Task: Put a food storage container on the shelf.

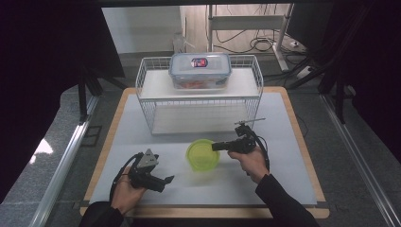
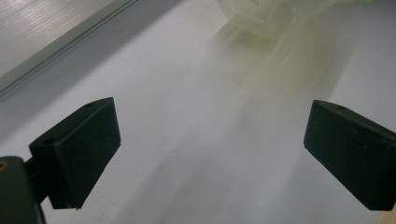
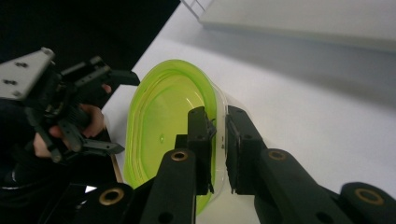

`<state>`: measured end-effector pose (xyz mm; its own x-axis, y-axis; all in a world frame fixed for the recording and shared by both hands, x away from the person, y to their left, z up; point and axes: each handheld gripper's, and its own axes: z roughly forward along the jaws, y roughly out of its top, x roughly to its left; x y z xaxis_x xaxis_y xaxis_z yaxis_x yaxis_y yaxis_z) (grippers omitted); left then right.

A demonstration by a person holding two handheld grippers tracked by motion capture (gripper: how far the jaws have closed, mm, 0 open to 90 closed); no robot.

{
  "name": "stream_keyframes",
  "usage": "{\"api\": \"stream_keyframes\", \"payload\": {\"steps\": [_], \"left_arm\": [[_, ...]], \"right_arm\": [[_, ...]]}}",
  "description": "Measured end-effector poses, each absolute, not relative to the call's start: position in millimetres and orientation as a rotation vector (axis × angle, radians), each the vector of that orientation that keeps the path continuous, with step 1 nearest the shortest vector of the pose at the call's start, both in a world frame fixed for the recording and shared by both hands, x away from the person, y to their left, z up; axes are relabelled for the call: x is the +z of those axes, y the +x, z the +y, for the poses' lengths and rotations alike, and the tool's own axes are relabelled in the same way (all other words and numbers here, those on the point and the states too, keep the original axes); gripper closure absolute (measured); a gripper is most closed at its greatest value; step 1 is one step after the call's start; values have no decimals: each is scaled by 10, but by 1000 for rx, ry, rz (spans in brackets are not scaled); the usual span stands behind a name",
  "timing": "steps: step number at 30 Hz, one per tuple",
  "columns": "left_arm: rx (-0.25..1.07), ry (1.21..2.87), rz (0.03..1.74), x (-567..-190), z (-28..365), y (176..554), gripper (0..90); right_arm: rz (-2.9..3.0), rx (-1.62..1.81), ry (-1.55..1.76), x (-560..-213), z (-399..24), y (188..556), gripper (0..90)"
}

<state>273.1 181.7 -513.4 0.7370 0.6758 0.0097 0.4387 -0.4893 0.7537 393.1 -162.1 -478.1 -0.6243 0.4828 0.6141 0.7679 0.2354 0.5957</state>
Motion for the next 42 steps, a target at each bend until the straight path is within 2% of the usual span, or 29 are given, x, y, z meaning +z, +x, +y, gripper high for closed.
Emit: {"api": "stream_keyframes", "payload": {"steps": [9,26,42], "left_arm": [[399,2164,828,-5139,1818,2734,29],[400,2166,819,-5139,1819,2734,28],[399,2168,814,-5141,1807,2733,28]], "right_arm": [[-2183,-1408,-1162,-4533,-1701,3937,816],[-2133,-1562,-1154,-3831,-1859,4032,816],[-2118,-1748,-1170,-2889,-1893,4294,816]]}}
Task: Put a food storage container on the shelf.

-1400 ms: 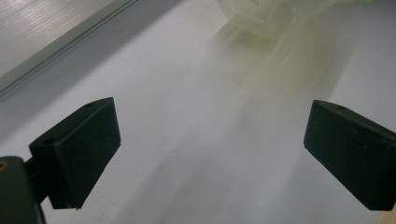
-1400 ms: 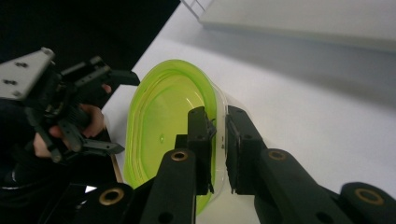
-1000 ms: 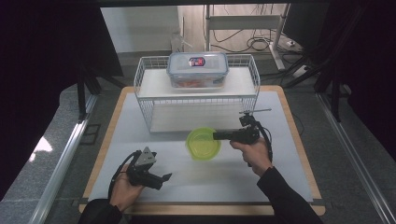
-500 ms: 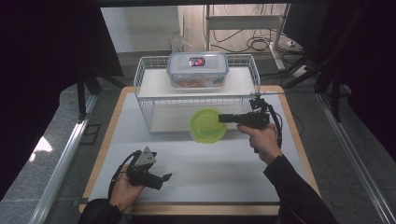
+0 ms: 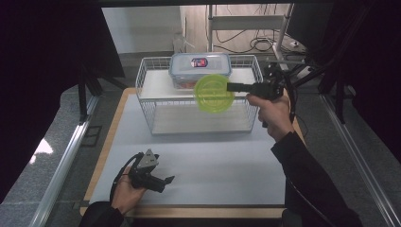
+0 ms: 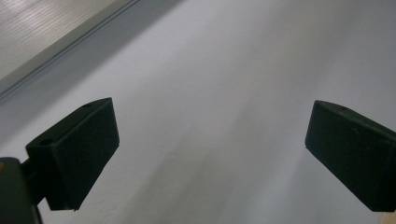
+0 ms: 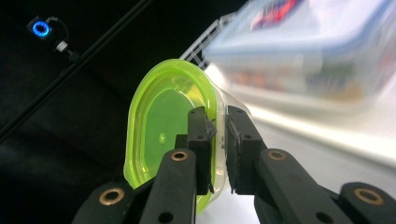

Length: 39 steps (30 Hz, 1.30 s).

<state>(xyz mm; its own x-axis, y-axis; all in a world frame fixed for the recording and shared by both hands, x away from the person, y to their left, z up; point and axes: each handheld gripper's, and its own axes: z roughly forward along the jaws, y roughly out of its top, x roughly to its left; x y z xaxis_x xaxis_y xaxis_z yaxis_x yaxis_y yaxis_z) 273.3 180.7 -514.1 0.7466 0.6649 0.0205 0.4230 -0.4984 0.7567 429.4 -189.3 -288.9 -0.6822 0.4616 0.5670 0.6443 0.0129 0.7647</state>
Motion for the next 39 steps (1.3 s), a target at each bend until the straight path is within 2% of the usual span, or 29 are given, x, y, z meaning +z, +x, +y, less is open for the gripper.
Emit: {"api": "stream_keyframes", "payload": {"steps": [7,13,24,31,36,39], "left_arm": [[398,2167,809,-5137,1808,2733,28],[394,2163,803,-5133,1809,2730,29],[381,2166,796,-5140,1802,2730,29],[379,2170,787,-5142,1792,2726,29],[377,2173,785,-5143,1789,2727,29],[375,2173,785,-5144,1790,2727,29]], "right_arm": [[-2123,-1815,-1269,-2508,-1782,4597,816],[-2130,-1794,-1391,-2368,-1585,4923,816],[-2095,-1669,-1505,-2390,-1256,5312,807],[-2085,-1682,-1586,-2406,-1201,5390,737],[-2082,-1687,-1627,-2443,-1191,5445,736],[-2092,-1684,-1636,-2473,-1196,5465,702]]}}
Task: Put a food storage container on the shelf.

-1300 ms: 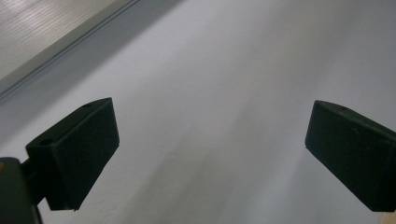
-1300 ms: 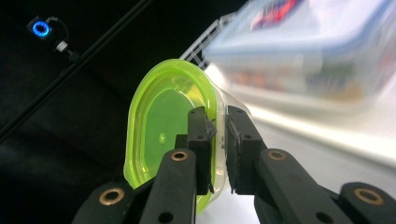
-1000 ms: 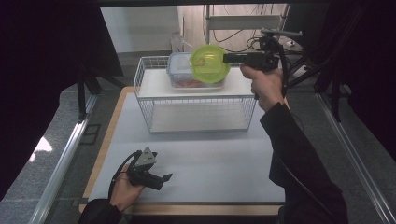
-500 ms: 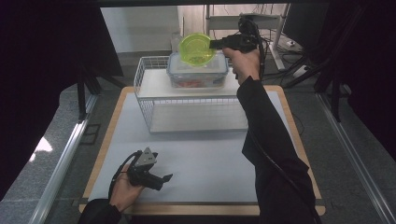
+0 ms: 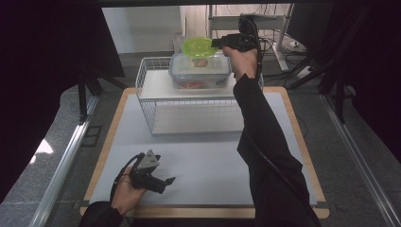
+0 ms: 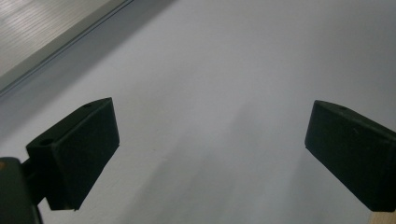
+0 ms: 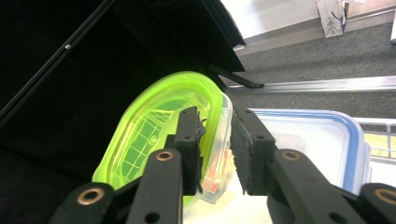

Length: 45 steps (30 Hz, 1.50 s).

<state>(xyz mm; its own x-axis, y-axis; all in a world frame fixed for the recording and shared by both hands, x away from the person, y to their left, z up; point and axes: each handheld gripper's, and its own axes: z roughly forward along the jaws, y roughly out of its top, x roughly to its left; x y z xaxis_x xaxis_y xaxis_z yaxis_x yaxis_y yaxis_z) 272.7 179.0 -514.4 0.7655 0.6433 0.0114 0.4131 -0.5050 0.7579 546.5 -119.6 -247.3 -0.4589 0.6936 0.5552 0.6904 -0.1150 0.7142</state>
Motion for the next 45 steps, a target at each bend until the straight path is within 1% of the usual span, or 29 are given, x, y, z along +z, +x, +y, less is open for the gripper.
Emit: {"api": "stream_keyframes", "payload": {"steps": [4,7,12,18,20,21,28,31,32,33,45], "left_arm": [[377,2173,786,-5144,1790,2726,29],[378,2171,788,-5143,1794,2725,29],[385,2169,789,-5138,1798,2722,29],[376,2155,786,-5133,1804,2723,24],[374,2149,784,-5134,1806,2724,20],[358,2144,783,-5138,1810,2729,19],[329,2145,772,-5158,1792,2734,5],[327,2145,773,-5162,1793,2736,2],[327,2145,773,-5162,1793,2736,1],[327,2145,767,-5164,1797,2740,2],[348,2129,746,-5166,1792,2727,1]], "right_arm": [[2077,1671,1597,-2476,-1206,5461,614],[2078,1684,1534,-2453,-1221,5425,489],[2086,1689,1370,-2438,-1318,5234,333],[2159,1655,1184,-2660,-1421,4883,198],[2164,1638,1159,-2699,-1431,4841,181],[2177,1585,1095,-2813,-1462,4712,147],[2215,1490,961,-3108,-1518,4338,87],[2237,1472,910,-3223,-1535,4181,72],[2237,1472,910,-3223,-1535,4181,72],[2253,1458,882,-3294,-1548,4093,60],[2295,1379,826,-3816,-1745,3702,21]]}}
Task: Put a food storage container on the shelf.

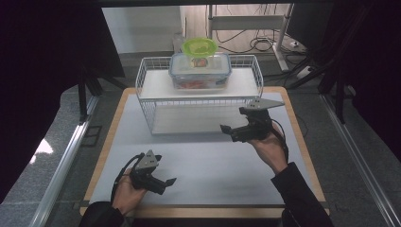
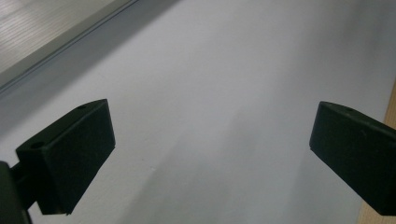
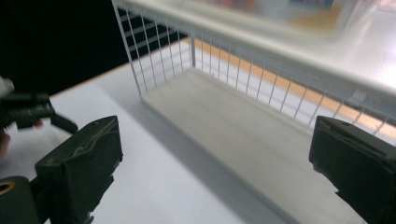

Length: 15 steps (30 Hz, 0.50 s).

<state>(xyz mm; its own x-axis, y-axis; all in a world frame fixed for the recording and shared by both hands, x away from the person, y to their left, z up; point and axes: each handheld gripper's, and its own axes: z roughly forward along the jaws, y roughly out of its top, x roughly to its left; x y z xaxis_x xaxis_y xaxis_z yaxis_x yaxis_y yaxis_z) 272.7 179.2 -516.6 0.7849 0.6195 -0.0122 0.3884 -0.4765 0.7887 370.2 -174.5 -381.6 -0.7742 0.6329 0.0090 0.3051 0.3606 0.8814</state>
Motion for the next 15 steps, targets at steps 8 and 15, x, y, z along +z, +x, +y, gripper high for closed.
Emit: {"api": "stream_keyframes", "payload": {"steps": [8,15], "left_arm": [[373,2138,739,-5171,1776,2717,2],[384,2136,755,-5174,1785,2719,1]], "right_arm": [[2320,1387,878,-4212,-1916,3543,4],[2351,1343,900,-4523,-1996,3425,2]]}}
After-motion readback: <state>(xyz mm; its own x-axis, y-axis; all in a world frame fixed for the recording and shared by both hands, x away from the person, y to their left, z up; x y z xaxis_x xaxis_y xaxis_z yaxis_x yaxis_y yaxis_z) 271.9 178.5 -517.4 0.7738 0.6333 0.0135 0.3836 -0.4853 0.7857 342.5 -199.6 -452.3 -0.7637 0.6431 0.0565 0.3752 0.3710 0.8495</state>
